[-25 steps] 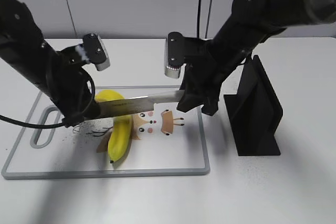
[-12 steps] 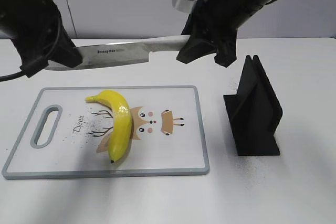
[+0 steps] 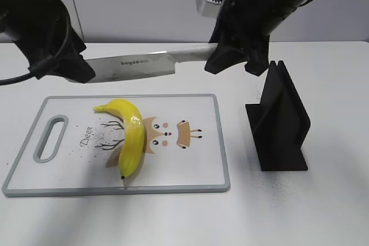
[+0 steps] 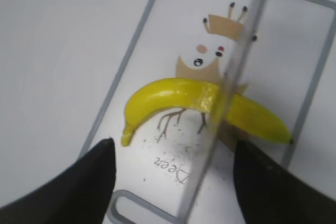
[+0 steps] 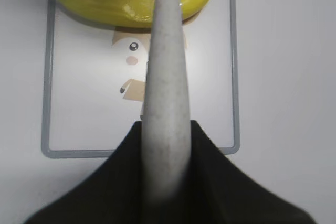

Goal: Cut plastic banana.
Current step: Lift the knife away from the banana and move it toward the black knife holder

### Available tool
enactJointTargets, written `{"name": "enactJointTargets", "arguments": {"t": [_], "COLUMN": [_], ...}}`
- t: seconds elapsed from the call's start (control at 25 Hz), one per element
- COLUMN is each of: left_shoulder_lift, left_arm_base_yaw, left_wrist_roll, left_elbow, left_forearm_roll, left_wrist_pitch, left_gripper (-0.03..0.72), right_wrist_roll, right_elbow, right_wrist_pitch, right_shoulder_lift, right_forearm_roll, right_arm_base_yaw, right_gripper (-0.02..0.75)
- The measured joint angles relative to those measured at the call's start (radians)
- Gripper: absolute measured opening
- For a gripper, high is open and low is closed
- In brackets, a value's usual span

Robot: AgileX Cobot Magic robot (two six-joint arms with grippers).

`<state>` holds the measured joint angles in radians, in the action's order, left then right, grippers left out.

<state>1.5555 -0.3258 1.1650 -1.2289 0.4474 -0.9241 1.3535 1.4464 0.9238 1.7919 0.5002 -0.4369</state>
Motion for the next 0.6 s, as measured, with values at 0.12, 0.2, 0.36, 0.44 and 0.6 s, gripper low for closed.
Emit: {"name": "enactJointTargets", "arguments": {"t": [0.12, 0.2, 0.36, 0.44, 0.6], "left_shoulder_lift": [-0.010, -0.025, -0.038, -0.038, -0.038], "left_arm_base_yaw": [0.015, 0.029, 0.077, 0.108, 0.196], "left_wrist_roll": [-0.069, -0.189, -0.548, -0.689, -0.894], "left_elbow": [0.000, 0.000, -0.033, -0.058, -0.104], "left_forearm_roll": [-0.014, -0.047, -0.239, -0.328, -0.371], "left_wrist_pitch": [0.061, 0.093, 0.046, -0.021, -0.162], "left_gripper": [0.677, 0.674, 0.661, 0.656, 0.644], "right_wrist_roll": [-0.009, -0.100, -0.473, -0.613, -0.826], "right_elbow": [0.016, 0.045, 0.129, 0.181, 0.256], "right_wrist_pitch": [0.052, 0.082, 0.112, 0.132, 0.215], "right_shoulder_lift": [0.000, 0.000, 0.000, 0.000, 0.000], "right_forearm_roll": [-0.016, -0.037, -0.156, -0.220, -0.265], "right_arm_base_yaw": [0.002, 0.002, 0.002, 0.002, 0.005], "right_gripper": [0.161, 0.161, 0.161, 0.161, 0.161]}}
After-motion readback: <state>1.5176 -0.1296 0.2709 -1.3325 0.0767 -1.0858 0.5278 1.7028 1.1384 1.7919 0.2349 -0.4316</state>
